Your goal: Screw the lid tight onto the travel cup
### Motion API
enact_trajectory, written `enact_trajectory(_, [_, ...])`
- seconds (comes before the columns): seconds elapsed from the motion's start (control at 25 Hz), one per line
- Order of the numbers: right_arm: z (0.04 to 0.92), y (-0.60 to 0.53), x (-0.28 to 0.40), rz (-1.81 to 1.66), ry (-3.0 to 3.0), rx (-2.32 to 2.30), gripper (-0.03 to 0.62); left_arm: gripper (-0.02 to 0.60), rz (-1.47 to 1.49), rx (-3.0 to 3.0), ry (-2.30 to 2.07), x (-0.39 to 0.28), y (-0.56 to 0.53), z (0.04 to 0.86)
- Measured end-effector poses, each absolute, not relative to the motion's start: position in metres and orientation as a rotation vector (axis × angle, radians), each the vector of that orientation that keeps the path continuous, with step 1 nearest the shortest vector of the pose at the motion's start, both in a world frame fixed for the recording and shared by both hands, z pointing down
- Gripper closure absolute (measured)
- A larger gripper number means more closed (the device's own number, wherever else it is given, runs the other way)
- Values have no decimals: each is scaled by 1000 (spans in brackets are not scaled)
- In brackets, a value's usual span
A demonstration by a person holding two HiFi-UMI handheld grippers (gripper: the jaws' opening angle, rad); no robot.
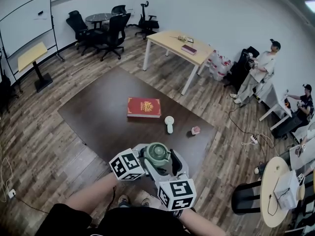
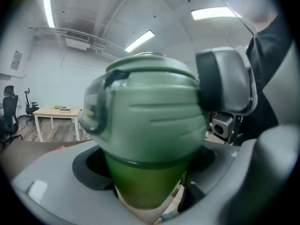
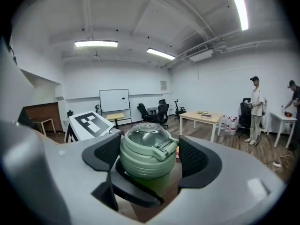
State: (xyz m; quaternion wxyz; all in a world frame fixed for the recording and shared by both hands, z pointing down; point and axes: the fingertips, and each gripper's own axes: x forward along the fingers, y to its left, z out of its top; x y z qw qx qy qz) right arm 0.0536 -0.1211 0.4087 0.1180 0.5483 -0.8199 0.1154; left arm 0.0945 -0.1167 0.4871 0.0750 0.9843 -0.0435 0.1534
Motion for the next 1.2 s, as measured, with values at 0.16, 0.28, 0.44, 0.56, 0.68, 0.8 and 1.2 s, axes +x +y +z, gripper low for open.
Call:
enact_trajectory(0.16, [400, -117, 50, 200, -2615, 1296, 187, 167, 437, 2945, -85, 91, -116, 484])
enact_trajectory(0.28, [391, -106, 52, 48, -2760, 973, 186, 167, 436, 2949, -24, 89, -111, 480])
enact_trajectory(0.44, [408, -101, 59, -103, -2736, 642, 187, 167, 453, 2956, 43, 90, -103, 477])
enact_trajectory(0.56, [409, -99, 60, -49, -2785, 511, 187, 167, 463, 2964, 78, 94, -96, 476])
enact_trajectory(0.68, [397, -103, 57, 87, -2905, 507, 212, 168, 457, 2973, 45, 94, -100, 473])
enact_trajectory(0.8, [394, -114, 54, 138, -2927, 725, 220, 170, 420, 2955, -78, 92, -114, 473])
enact_trajectory(1.2, [409, -132, 62, 315, -2472, 1674, 223, 170, 506, 2969, -427, 96, -145, 488])
